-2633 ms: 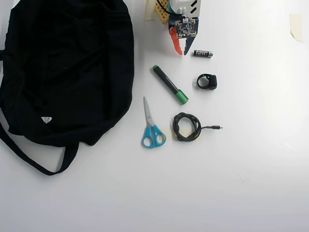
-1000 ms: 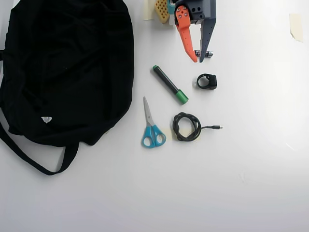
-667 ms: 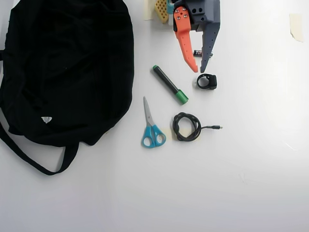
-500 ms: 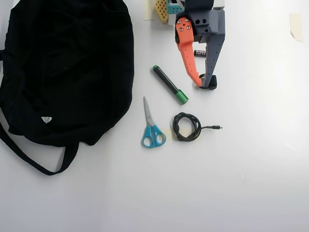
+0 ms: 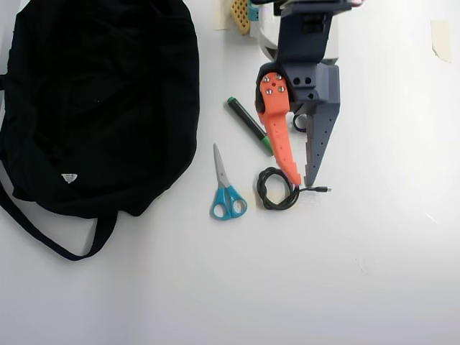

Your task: Put the green marker into the black bag

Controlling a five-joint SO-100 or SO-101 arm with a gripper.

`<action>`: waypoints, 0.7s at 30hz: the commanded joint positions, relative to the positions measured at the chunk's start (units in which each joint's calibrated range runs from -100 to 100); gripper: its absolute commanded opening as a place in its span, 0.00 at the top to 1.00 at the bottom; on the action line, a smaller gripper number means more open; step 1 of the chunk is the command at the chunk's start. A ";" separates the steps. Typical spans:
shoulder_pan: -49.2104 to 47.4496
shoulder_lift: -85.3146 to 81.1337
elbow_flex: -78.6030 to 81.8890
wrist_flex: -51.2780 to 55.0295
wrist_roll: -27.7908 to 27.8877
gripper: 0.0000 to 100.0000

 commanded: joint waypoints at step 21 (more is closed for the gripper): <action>1.30 4.77 3.91 -11.86 0.72 0.98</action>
